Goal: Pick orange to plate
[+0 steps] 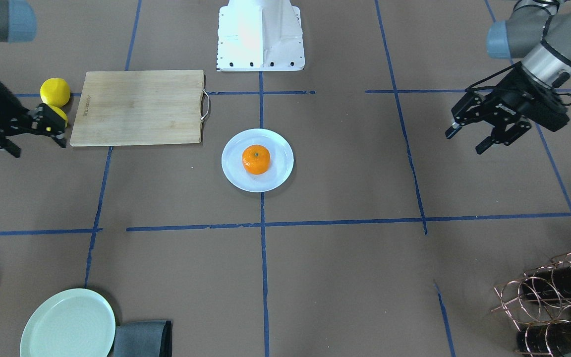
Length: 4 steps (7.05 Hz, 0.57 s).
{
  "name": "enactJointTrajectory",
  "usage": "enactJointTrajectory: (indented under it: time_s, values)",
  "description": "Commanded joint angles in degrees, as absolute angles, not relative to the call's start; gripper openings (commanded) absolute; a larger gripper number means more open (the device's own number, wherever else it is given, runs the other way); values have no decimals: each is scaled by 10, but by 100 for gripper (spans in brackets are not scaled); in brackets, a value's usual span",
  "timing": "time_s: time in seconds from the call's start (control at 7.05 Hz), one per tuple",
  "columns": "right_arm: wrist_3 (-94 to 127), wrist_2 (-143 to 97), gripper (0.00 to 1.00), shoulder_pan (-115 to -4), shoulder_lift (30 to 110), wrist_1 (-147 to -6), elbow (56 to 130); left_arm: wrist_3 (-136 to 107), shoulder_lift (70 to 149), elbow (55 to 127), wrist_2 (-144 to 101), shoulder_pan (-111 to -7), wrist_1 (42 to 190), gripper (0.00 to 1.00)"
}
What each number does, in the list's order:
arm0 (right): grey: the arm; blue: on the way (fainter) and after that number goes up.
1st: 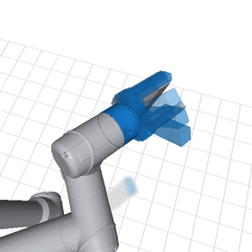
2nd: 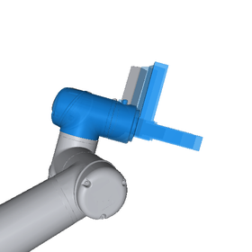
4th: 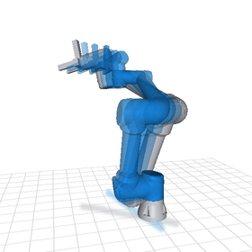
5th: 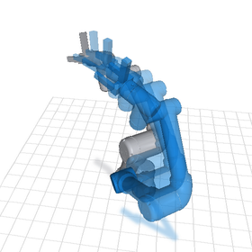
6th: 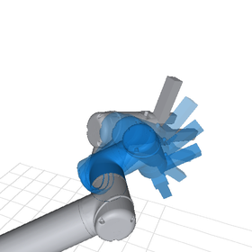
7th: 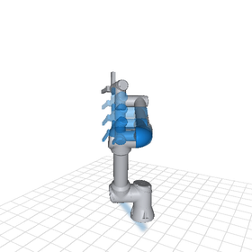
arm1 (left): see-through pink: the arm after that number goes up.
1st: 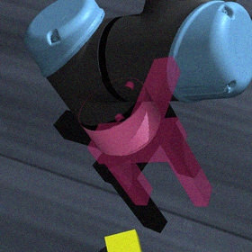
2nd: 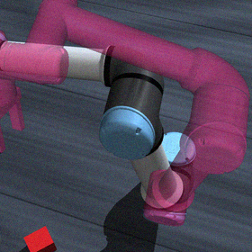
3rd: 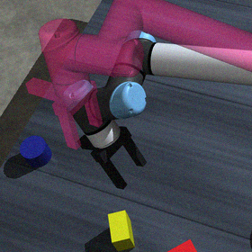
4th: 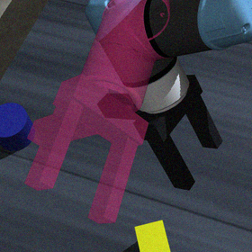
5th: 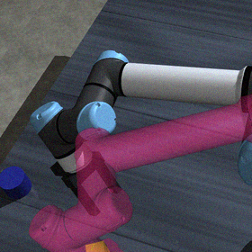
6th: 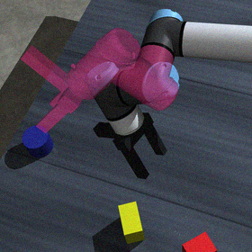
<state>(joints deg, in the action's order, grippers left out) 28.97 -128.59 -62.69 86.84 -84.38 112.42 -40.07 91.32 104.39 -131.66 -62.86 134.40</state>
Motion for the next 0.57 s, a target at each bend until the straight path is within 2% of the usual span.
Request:
enactJointTrajectory:
  time_s: [0.0, 0.28, 0.43]
  values:
    - [49, -1304, 100, -753, 902, -932, 1100, -162, 883, 1024, -1335, -737, 1250, 84]
    - [-105, -1305, 100, -824, 902, -1022, 1092, 28, 884, 1025, -1382, -839, 1081, 84]
    - [-139, -1308, 100, -840, 901, -1023, 1057, 64, 894, 1021, -1382, -866, 988, 84]
